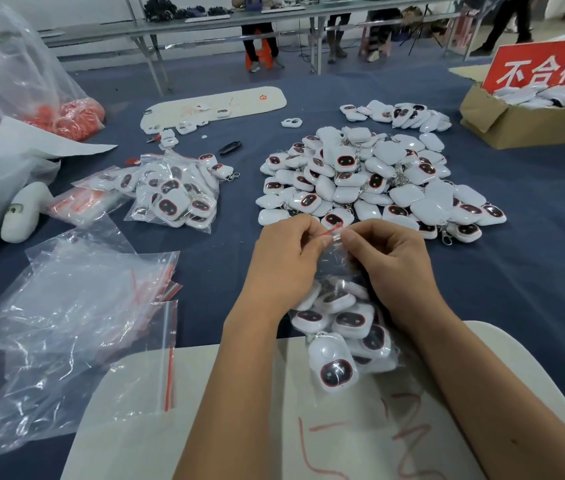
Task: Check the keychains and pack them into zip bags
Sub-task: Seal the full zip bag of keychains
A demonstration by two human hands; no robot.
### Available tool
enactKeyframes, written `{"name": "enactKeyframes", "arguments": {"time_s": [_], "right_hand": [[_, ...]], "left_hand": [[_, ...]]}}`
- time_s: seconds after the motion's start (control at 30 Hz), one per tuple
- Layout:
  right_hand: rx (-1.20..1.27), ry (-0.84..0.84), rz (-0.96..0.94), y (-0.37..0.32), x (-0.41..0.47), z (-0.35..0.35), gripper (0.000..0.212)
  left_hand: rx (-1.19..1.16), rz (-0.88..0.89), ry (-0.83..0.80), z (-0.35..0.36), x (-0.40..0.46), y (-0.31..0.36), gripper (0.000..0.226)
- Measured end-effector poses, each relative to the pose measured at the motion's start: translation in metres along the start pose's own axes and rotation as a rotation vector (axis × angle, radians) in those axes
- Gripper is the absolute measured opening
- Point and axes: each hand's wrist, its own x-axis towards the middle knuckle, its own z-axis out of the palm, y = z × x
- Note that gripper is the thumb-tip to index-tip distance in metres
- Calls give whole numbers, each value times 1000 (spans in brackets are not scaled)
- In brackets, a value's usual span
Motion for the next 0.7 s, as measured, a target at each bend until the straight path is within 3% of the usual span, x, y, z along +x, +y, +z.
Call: {"name": "enactKeyframes", "arguments": {"time_s": [0.57, 0.7], "right_hand": [[-71, -23, -66, 0, -1, 2, 13], [-124, -10, -81, 0, 0, 2, 15]], "left_hand": [[-42, 17, 11, 3, -1, 4, 28], [-63, -7, -5, 0, -3, 3, 20]]}}
